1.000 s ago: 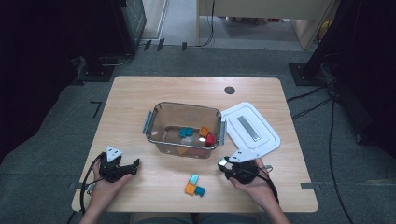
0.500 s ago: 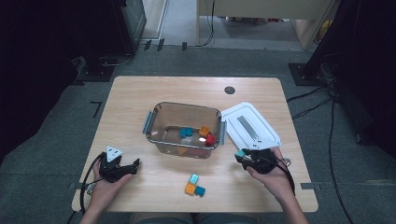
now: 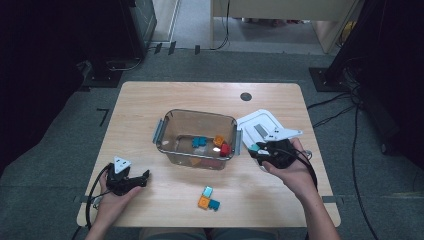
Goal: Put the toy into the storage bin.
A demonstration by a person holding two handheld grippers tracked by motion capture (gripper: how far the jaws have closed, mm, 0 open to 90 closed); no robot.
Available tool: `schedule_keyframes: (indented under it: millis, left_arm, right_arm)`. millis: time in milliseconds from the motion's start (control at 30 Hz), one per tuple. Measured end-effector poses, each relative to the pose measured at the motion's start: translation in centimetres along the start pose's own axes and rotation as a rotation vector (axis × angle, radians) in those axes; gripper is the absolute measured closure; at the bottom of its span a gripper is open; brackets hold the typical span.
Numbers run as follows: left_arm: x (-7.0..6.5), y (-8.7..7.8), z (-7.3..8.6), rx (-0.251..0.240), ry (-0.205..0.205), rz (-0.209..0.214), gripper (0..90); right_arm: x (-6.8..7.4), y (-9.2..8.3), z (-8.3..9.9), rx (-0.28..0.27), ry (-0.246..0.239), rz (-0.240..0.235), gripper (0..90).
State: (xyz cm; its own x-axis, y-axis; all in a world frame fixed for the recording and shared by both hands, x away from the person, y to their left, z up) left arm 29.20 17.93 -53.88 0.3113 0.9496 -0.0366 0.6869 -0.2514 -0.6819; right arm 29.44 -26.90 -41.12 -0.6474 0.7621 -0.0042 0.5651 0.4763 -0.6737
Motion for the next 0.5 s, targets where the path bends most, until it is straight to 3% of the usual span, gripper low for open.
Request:
schedule_keyframes:
  millis: [167, 200, 267, 367, 500]
  left_arm:
    - [0.0, 0.0, 0.0, -0.001, 0.001, -0.001, 13.5]
    - [0.0, 0.0, 0.0, -0.001, 0.001, 0.0, 13.5]
    - [0.0, 0.0, 0.0, 0.0, 0.002, 0.0, 13.5]
    - [0.0, 0.0, 0.0, -0.001, 0.002, 0.0, 13.5]
    - [0.0, 0.0, 0.0, 0.0, 0.002, 0.0, 13.5]
  right_arm:
    - [0.6, 0.0, -2.2, -0.022, -0.023, -0.007, 60.4]
    - [1.1, 0.2, -3.4, -0.038, -0.038, -0.018, 60.4]
    - [1.3, 0.3, -3.7, -0.041, -0.039, -0.022, 60.4]
    - [2.2, 1.6, -5.4, -0.052, -0.057, -0.042, 60.4]
    - [3.0, 3.0, -6.3, -0.045, -0.063, -0.06, 60.4]
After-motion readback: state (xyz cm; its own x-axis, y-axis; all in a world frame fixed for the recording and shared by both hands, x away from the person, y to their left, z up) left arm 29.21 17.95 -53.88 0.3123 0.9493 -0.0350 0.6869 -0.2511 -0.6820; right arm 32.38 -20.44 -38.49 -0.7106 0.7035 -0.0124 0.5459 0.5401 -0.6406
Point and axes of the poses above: each handheld gripper's, and its own axes: y roughly forward along the jaws, z roughly out of its underside, x roughly to its left, the point moved 3 cm from there along y, roughly forward along the jaws, and after that the axes turned 3 degrees about -y, right-handed, at the moved point
